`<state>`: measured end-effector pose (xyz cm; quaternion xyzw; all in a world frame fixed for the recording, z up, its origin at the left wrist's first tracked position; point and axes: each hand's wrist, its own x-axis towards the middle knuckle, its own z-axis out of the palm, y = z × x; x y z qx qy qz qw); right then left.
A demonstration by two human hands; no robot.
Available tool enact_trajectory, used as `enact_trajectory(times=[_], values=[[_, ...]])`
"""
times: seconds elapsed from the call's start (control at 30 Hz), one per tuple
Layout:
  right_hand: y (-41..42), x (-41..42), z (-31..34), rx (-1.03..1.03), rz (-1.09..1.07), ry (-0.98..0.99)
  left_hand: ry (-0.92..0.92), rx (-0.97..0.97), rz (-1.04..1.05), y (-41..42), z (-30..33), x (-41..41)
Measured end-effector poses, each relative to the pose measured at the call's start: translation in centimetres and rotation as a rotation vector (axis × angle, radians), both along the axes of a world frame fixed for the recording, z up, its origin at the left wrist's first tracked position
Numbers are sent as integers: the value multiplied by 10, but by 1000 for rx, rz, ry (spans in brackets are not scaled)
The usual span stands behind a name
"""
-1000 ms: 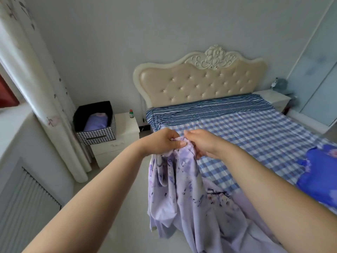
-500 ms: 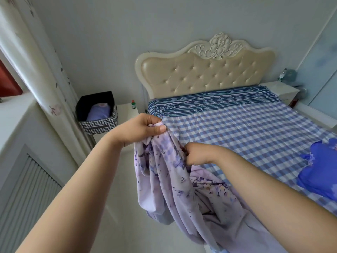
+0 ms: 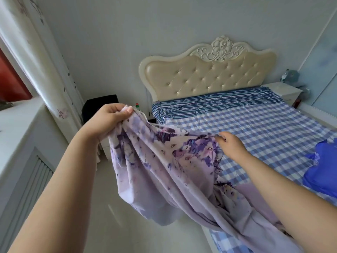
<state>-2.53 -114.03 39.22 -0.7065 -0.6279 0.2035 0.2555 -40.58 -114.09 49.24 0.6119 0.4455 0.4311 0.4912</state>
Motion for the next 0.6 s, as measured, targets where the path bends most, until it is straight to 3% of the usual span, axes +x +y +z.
enact_trajectory(times=[0.1, 0.17, 0.23, 0.47, 0.6], values=[[-6, -18, -9, 0, -122, -138, -97, -87, -230, -4, -1, 8], [-12, -37, -16, 68, -161, -375, -141, -113, -290, -7, -1, 16], [-20, -62, -19, 132, -183, -426, -167, -123, -347, -11, 2, 22], [-53, -148, 14, 414, -42, 259, -139, -150, -464, -19, 12, 28], [-66, -164, 28, 500, 184, 405, -90, -163, -468, -23, 15, 30]])
